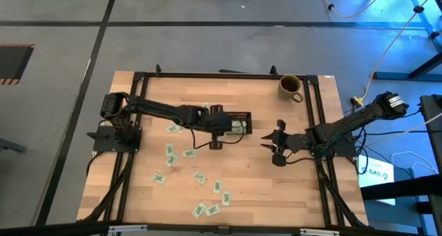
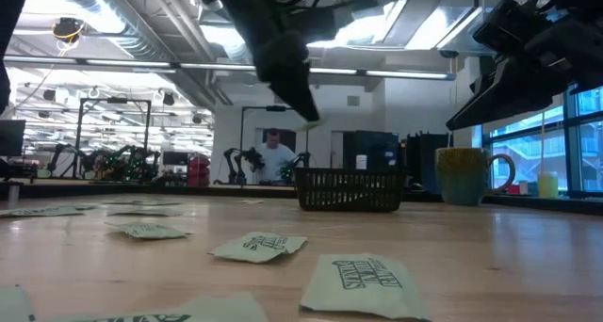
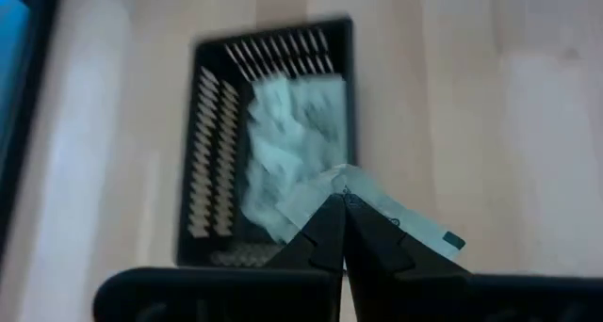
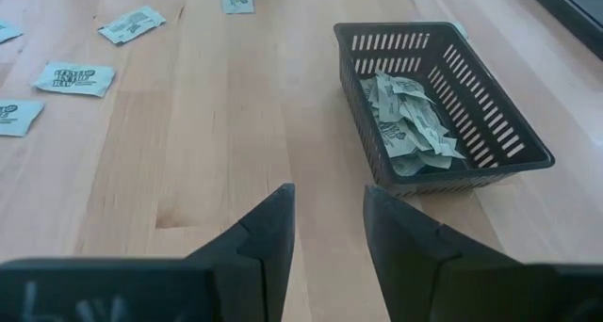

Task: Pick and place Stevia / Truvia into bins
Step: Put the stevia packet into the black basket

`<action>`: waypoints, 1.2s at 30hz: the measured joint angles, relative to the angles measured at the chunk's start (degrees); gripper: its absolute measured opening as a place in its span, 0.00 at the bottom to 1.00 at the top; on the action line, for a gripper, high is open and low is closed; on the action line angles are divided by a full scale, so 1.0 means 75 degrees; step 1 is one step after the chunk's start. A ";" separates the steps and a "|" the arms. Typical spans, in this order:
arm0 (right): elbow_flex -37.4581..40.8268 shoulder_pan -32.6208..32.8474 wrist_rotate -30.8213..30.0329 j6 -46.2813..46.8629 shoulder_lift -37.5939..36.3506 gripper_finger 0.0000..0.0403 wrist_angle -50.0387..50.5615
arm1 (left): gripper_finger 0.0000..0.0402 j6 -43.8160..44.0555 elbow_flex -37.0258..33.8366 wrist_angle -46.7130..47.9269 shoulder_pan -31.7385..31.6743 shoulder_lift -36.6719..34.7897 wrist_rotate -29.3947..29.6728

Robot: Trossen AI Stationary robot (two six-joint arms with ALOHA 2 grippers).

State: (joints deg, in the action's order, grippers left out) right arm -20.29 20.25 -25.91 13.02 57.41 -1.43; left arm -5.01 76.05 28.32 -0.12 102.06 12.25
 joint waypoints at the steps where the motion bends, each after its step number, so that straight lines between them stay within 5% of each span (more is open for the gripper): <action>1: 0.0000 0.0000 0.0000 0.0003 0.0000 0.32 0.0000 | 0.01 -0.0128 0.0000 -0.0160 -0.0070 0.0000 0.0003; 8: 0.0000 0.0000 0.0001 0.0003 0.0000 0.33 -0.0001 | 0.01 -0.0719 0.0020 -0.1097 -0.0668 0.0211 -0.0052; 16: -0.0003 0.0000 0.0001 0.0000 -0.0006 0.33 -0.0073 | 0.01 -0.1105 0.0017 -0.1522 -0.1114 0.0929 -0.1204; 28: -0.0003 0.0000 0.0000 0.0023 -0.0003 0.33 -0.0146 | 0.01 -0.1250 0.0012 -0.1410 -0.1099 0.1702 -0.0725; 36: -0.0003 0.0001 0.0001 -0.0003 -0.0003 0.33 -0.0119 | 0.12 -0.1356 0.0165 -0.1171 -0.1110 0.1354 -0.0394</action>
State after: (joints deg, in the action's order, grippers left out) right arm -20.32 20.26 -25.90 12.99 57.39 -2.33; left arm -15.18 77.29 19.53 -8.45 112.22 9.29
